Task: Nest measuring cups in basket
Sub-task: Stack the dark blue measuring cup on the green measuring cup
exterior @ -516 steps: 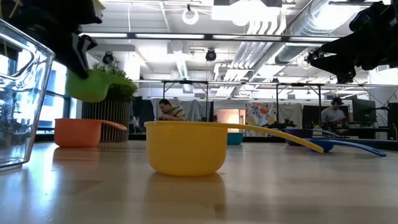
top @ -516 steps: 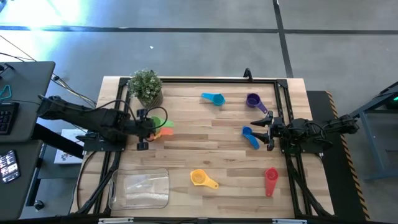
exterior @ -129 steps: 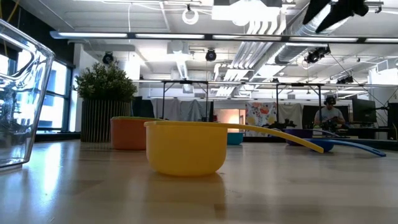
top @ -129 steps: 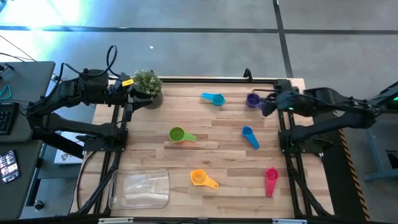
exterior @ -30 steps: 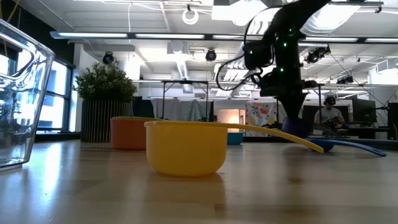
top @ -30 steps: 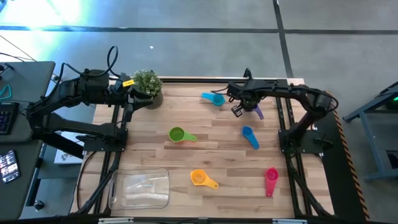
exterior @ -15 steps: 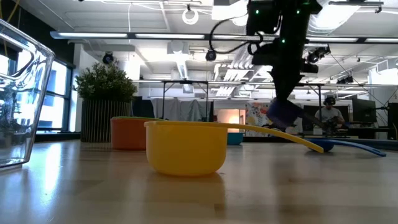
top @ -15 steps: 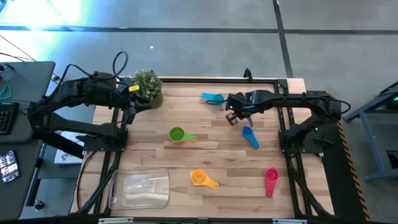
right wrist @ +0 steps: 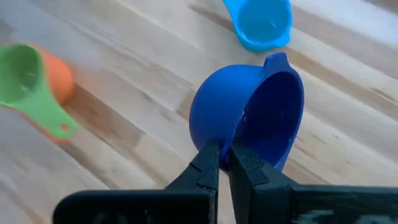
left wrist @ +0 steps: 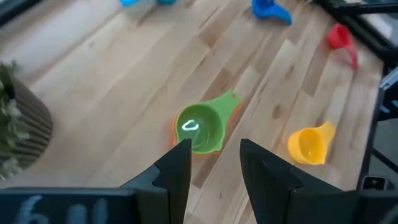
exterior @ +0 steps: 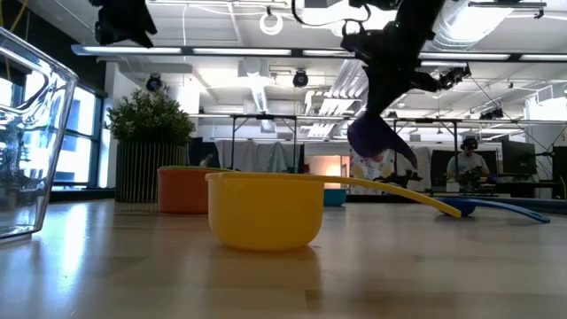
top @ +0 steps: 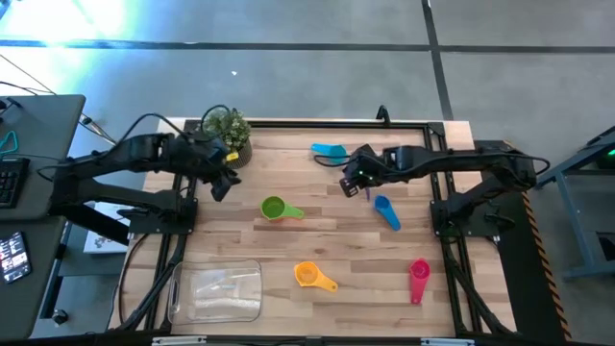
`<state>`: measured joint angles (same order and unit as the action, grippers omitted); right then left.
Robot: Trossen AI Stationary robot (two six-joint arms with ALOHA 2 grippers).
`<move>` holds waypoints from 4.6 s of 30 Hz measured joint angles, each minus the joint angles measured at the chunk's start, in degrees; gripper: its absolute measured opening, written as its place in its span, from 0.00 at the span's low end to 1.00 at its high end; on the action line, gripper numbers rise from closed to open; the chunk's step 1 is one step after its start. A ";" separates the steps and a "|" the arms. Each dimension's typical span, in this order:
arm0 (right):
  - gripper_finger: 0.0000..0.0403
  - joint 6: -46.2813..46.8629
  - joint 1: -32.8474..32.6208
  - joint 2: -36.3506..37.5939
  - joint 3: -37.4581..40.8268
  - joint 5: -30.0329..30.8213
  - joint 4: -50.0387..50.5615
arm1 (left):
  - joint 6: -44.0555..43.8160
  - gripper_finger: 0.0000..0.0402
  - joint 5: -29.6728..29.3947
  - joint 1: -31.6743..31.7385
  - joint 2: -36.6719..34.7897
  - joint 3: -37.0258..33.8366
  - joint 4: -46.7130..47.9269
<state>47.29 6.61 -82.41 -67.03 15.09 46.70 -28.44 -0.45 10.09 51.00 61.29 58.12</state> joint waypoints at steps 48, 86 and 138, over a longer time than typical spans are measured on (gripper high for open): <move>0.00 -11.86 0.11 -0.15 -20.99 5.74 5.83 | -25.13 0.32 -3.48 -4.26 24.09 -19.42 -17.20; 0.00 -13.77 -0.59 -0.15 -20.99 1.15 5.27 | -24.60 0.32 6.00 -6.36 33.68 -15.87 -39.53; 0.00 -20.49 -13.46 -40.55 -67.40 -3.48 25.65 | -5.36 0.32 4.17 -2.56 -1.38 -9.92 -25.37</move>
<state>26.80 -6.85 -122.97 -134.43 11.61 72.36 -33.80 3.73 7.53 49.63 51.37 32.75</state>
